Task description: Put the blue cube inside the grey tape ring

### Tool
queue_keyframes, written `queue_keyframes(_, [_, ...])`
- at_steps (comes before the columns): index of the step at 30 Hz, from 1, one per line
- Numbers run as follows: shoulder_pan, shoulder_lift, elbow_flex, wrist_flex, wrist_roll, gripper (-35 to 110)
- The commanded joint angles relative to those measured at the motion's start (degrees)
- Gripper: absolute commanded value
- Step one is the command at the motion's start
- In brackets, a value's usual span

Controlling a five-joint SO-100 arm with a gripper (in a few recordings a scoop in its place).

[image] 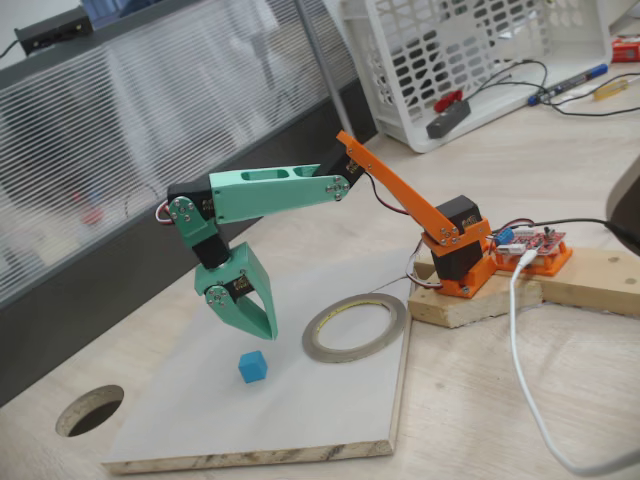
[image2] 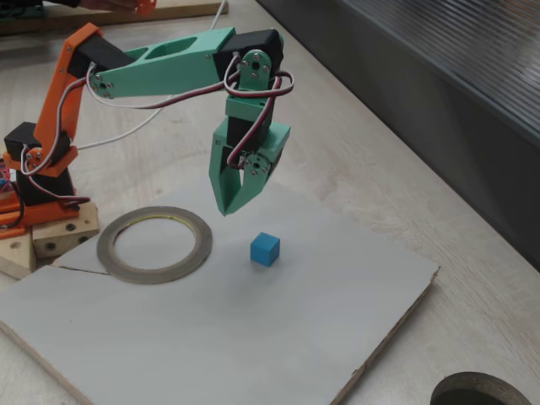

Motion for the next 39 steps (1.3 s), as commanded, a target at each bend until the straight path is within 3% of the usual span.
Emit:
queue_keyframes(1, [-0.7, 0.88, -0.62, 1.58, 0.26, 10])
queue_keyframes(11, [5.01, 0.88, -0.53, 1.58, 0.26, 48])
queue_keyframes(17, [5.01, 0.88, -0.09, 1.58, 0.26, 63])
queue_keyframes(39, [4.83, -8.0, -0.79, 1.58, 0.7, 65])
